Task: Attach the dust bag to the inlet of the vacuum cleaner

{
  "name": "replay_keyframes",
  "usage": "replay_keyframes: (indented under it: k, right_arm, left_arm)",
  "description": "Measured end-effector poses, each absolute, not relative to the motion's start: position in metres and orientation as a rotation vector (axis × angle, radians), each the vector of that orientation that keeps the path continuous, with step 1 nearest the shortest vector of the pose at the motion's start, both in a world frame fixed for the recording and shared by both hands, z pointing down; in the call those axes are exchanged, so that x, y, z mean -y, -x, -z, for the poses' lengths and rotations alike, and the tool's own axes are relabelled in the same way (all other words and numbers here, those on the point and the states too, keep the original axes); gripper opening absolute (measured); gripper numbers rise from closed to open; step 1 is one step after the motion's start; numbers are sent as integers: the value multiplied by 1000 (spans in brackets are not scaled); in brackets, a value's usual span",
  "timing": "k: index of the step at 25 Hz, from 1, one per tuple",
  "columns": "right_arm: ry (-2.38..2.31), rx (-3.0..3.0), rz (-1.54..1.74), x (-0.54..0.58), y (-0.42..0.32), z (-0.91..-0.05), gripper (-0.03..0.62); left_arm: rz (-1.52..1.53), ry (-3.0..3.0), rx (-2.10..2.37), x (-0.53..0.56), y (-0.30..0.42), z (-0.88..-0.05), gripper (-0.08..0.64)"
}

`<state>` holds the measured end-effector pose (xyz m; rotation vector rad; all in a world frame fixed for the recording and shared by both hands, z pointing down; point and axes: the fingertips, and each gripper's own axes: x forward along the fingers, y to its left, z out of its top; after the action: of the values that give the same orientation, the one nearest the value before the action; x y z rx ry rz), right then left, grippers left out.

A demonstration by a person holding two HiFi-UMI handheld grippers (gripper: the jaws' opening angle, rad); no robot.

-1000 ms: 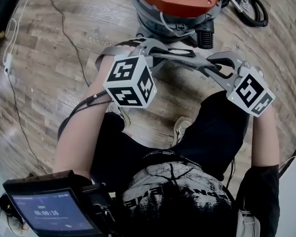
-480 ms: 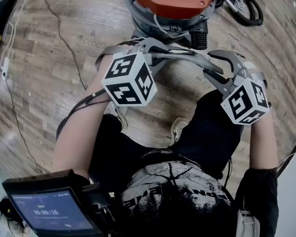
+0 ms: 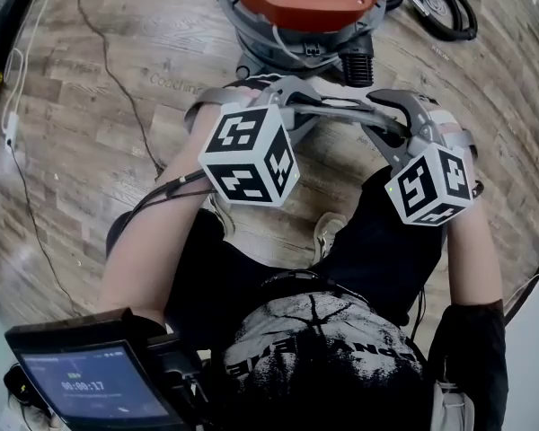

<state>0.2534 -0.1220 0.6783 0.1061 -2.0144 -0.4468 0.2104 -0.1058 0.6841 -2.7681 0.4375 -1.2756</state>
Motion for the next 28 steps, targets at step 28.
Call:
replay_keyframes:
  k: [28]
  right_arm:
    - [-125,2014,372,172,-269,-691,38]
  left_arm:
    - [1267,2822,-482,149,-226,-697,26]
